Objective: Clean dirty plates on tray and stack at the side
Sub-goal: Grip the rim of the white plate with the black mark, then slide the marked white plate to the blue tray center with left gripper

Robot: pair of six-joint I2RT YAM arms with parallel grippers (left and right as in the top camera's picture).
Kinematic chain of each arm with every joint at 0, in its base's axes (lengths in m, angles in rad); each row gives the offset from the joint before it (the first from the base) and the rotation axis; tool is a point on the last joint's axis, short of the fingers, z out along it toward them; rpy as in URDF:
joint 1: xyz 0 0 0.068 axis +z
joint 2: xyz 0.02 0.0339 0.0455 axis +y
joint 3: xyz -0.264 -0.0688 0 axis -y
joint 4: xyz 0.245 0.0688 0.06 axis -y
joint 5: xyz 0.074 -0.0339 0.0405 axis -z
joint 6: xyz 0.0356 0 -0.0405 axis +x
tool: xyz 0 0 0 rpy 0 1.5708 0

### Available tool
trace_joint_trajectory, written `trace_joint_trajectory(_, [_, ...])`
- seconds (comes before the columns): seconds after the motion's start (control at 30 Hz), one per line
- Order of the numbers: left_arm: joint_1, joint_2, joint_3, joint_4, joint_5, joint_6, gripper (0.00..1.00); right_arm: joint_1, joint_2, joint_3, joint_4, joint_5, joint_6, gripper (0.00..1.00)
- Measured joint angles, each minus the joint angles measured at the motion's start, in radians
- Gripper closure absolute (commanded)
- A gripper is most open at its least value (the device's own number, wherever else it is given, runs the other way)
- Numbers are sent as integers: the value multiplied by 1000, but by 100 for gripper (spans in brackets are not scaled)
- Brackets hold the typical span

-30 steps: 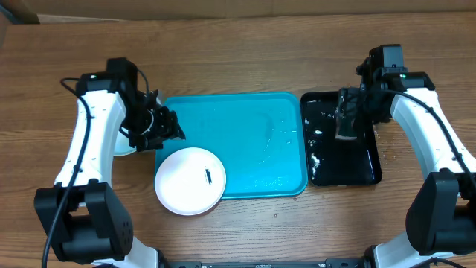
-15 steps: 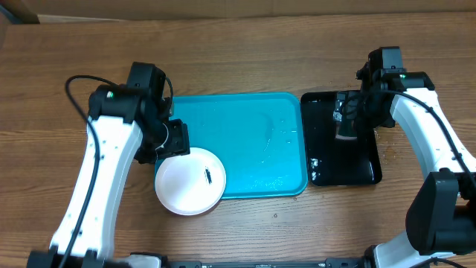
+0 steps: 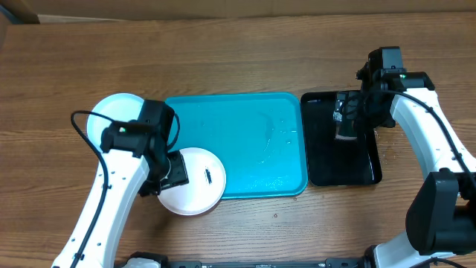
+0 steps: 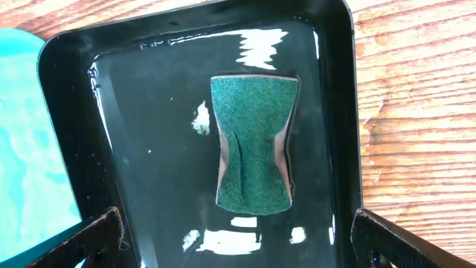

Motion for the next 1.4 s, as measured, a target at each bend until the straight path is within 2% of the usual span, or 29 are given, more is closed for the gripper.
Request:
trace_joint_trajectory(0.3, [118,-3,-21,114,-4,-2,43,0,0,0,1,0,0,0])
trace_joint_trajectory(0.53, [290,-5,-29,81,4,69,42,0,0,0,1,0,0,0])
trace_joint_trajectory(0.67, [301,-8,-83,109,27,92,42,0,0,0,0,0,0,0])
trace_joint_trajectory(0.87, [301,-8,-227,268,84,100,44,0,0,0,0,0,0,0])
trace_joint_trajectory(1.1, [301,-8,-336,351,103,87,57,0,0,0,0,0,0,0])
trace_joint_trajectory(1.23, [301,-8,-348,357,103,77,60,0,0,0,1,0,0,0])
trace_joint_trajectory(1.4, [301,-8,-385,377,107,71,76,0,0,0,1,0,0,0])
